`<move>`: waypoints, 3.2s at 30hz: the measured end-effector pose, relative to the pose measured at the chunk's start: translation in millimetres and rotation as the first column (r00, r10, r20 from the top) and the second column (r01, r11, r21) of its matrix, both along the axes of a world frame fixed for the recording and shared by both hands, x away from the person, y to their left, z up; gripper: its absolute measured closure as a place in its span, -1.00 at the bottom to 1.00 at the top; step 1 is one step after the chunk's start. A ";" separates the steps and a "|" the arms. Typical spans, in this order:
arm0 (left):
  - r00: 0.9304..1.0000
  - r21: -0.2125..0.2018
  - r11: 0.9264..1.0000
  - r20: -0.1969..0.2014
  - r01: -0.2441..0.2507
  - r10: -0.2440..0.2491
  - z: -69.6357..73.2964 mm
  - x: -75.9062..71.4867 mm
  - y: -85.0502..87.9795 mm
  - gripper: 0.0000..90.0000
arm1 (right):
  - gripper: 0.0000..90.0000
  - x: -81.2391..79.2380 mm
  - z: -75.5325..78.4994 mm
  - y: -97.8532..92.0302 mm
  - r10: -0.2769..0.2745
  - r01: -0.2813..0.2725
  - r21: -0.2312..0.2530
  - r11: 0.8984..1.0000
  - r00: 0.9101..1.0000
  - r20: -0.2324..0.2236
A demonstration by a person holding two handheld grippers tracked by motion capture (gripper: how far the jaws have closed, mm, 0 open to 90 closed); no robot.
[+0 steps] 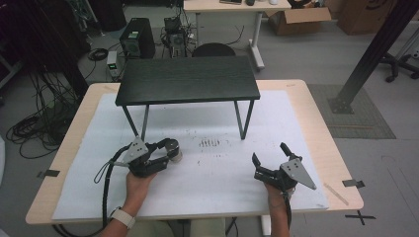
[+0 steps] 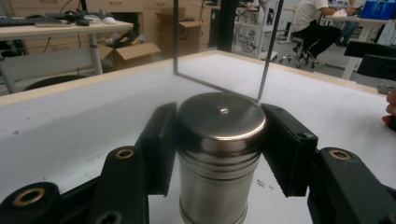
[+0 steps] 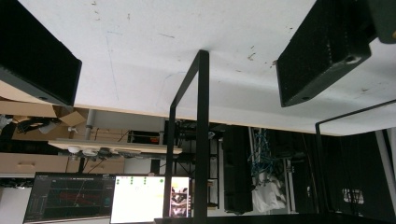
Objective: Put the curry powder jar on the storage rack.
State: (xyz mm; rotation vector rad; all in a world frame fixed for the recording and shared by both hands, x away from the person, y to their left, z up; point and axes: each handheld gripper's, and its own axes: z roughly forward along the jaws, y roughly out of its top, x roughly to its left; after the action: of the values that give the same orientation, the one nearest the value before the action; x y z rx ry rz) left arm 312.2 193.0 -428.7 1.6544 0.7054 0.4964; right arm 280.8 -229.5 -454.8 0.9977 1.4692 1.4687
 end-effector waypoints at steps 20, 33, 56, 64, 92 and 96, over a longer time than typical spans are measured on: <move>0.999 -0.047 0.999 0.035 -0.024 0.026 36.4 -8.2 22.1 0.09 | -1.00 -0.2 -0.1 -0.1 0.003 -0.003 0.002 1.000 1.000 0.003; 0.998 -0.048 0.999 0.057 -0.019 0.022 61.5 -10.0 31.2 0.09 | -1.00 -0.1 -0.1 -0.2 0.004 -0.004 0.002 1.000 1.000 0.001; 0.997 -0.075 0.997 0.079 -0.001 0.007 107.5 -9.3 42.9 0.09 | -1.00 0.1 0.0 0.0 0.004 -0.004 0.001 1.000 1.000 -0.001; 0.997 -0.062 0.998 0.079 0.023 -0.018 125.0 -3.5 40.7 0.09 | -1.00 0.3 0.0 -0.2 0.004 -0.004 0.001 1.000 1.000 0.000; 0.987 -0.082 0.992 0.140 0.094 -0.082 189.4 25.2 29.5 0.09 | -1.00 0.1 -0.1 0.0 0.003 -0.003 0.001 1.000 1.000 -0.002; 0.986 -0.082 0.991 0.138 0.104 -0.092 199.2 35.0 25.2 0.09 | -1.00 0.3 0.0 -0.1 0.003 -0.003 0.002 1.000 1.000 -0.003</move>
State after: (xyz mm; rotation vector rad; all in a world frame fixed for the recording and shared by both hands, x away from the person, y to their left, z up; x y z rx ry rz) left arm 347.2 218.2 -229.5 1.5488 0.5371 0.4932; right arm 281.1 -229.6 -454.8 0.9998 1.4729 1.4714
